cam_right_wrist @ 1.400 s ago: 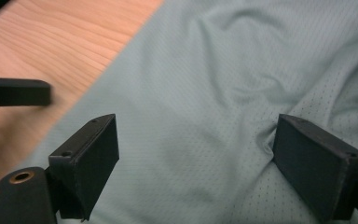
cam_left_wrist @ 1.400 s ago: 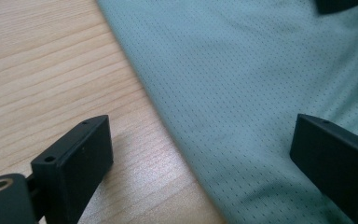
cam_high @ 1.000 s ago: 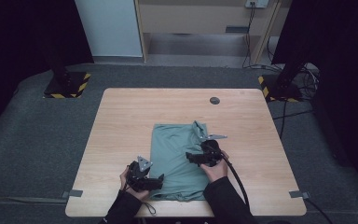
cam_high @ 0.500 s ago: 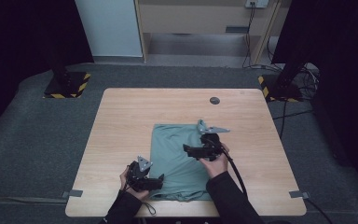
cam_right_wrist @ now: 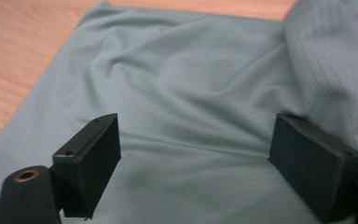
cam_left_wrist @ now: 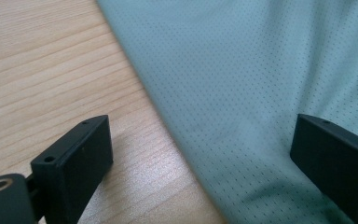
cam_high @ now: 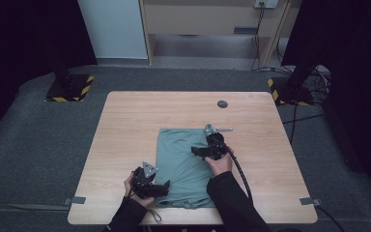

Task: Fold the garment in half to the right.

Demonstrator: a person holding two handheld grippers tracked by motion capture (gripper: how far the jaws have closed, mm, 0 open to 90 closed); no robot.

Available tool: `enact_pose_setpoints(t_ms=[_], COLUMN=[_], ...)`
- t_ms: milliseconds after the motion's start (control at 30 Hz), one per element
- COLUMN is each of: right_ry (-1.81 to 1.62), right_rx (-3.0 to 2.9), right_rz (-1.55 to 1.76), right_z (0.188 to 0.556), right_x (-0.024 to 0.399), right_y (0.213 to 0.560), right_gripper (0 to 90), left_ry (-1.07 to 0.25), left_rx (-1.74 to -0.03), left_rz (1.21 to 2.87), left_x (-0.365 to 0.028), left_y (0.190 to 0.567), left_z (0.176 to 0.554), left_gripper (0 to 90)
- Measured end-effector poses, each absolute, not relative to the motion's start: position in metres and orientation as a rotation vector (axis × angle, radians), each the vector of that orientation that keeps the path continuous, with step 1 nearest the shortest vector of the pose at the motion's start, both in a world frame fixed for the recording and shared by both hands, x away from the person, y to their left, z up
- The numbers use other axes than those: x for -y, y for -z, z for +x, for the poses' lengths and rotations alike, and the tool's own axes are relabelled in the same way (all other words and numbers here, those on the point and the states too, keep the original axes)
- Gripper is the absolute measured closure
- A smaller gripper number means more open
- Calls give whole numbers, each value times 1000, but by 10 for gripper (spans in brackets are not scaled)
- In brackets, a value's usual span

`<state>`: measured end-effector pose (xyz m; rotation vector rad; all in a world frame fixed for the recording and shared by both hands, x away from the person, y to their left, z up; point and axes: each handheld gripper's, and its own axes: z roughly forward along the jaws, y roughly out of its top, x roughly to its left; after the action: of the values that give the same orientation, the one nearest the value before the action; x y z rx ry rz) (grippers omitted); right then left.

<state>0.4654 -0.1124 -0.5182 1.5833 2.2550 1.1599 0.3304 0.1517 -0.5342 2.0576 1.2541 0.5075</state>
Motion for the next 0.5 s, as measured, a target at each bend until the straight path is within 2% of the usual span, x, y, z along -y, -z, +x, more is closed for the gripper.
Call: enact_pose_setpoints(t_ms=[333,500], right_ry=[-1176,-1264], right_rx=[-2164,-2150], right_rz=[1628,1549], right_z=[472,468], right_x=[148,138], right_y=[507,490], right_gripper=[150,142], left_ry=[-508,-508], left_rx=[-1254,-1253], left_rz=[2057,2058], left_x=[-152,-152], left_y=[534,534], left_z=[330,330], left_gripper=[47,47])
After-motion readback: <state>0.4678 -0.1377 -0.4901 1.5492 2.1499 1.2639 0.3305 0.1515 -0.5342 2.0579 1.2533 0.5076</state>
